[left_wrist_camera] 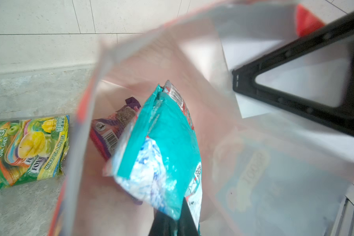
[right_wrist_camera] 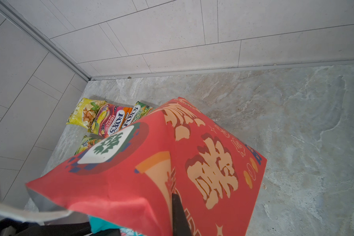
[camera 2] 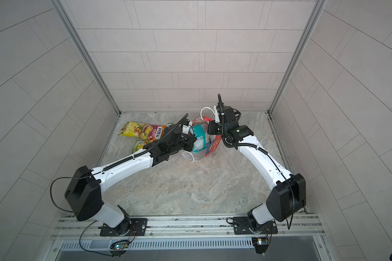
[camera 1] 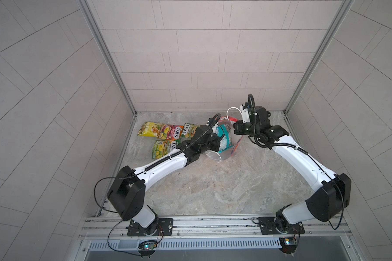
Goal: Take the snacks out of the paper bag
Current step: Pick up the snack from the paper bag, then place the snack at the center of the table.
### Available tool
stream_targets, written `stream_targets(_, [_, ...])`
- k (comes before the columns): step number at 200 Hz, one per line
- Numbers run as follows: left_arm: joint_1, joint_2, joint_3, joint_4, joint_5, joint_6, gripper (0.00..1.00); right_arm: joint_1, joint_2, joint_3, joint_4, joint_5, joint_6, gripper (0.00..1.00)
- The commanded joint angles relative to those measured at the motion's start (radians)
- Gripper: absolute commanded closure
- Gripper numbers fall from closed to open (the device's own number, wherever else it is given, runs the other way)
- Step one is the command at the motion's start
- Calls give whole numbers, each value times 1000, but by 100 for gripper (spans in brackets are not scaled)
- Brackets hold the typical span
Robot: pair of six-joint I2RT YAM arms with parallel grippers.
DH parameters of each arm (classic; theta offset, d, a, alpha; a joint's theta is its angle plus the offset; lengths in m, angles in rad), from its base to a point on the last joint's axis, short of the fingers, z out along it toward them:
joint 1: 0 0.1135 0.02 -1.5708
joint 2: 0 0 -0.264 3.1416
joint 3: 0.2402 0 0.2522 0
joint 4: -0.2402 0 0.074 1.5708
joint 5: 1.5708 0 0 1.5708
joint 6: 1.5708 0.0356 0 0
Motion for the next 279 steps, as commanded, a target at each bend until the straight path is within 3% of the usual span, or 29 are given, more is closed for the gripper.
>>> stream_targets(1, [-4, -93, -10, -3, -8, 16, 100, -8, -24, 1, 26, 24, -11, 100])
stream_targets(39, [-3, -201, -11, -68, -26, 61, 100, -13, -28, -5, 22, 33, -16, 100])
stream_targets(77, [37, -303, 16, -257, -45, 112, 100, -22, -40, -19, 20, 38, -20, 100])
stream_targets(133, [256, -459, 29, -523, 218, 155, 100, -36, -44, -34, 24, 41, -22, 100])
stream_targets(175, [436, -447, 69, -684, 316, 167, 100, -39, -38, -37, 32, 36, -18, 100])
stream_targets(193, [456, -418, 75, -710, 150, 99, 100, -40, -40, -37, 32, 38, -17, 100])
stream_targets(216, [439, -374, 71, -690, 55, 76, 100, -40, -45, -38, 33, 41, -18, 100])
stream_targets(233, [414, -321, 93, -729, -111, 35, 100, -41, -45, -37, 32, 40, -20, 100])
stream_targets(268, [373, -215, 137, -781, -189, 81, 100, -43, -48, -38, 34, 41, -20, 100])
stream_targets(279, [338, -185, 154, -804, -282, 100, 100, -45, -48, -38, 34, 40, -20, 100])
